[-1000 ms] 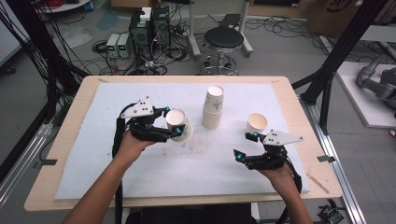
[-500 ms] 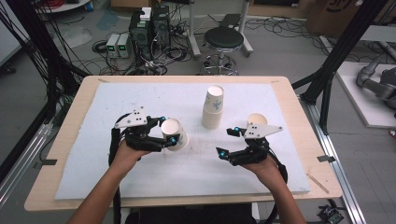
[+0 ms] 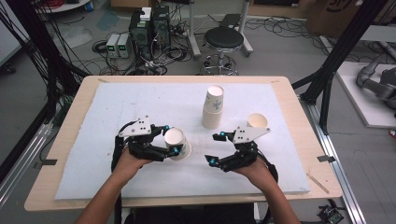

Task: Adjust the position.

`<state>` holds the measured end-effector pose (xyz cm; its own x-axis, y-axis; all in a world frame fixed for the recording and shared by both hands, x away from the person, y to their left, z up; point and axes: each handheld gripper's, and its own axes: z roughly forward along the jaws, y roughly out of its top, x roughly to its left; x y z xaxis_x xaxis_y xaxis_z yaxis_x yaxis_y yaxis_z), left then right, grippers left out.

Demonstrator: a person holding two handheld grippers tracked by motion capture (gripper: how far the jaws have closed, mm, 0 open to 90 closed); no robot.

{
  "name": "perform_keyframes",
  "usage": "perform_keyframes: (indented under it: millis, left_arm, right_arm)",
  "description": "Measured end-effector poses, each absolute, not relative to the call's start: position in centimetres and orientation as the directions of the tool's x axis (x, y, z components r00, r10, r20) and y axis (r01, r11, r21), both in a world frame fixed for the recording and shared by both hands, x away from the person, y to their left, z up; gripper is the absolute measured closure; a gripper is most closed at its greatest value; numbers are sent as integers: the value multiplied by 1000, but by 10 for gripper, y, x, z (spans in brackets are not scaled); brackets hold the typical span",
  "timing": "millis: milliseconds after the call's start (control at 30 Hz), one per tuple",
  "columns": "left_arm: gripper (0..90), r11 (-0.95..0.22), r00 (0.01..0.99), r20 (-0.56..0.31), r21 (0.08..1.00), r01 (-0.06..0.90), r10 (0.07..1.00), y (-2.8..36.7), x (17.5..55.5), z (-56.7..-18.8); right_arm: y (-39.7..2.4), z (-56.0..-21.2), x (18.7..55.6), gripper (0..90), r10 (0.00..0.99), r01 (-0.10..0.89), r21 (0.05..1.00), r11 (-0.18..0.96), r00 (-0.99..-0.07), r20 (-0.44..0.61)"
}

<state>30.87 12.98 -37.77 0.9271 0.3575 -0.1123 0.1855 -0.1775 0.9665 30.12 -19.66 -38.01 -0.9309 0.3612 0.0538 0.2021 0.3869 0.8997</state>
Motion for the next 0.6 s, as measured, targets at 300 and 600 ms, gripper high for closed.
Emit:
perform_keyframes:
  millis: [300,600]
  left_arm:
    - [335,-180,940,-129,965,193,316,118,302,-378]
    - [334,-176,948,-145,964,200,282,111,301,-378]
  right_arm:
    - [-192,-380,296,202,314,175,911,373,-948,53]
    - [-187,-385,296,202,281,173,909,379,-958,65]
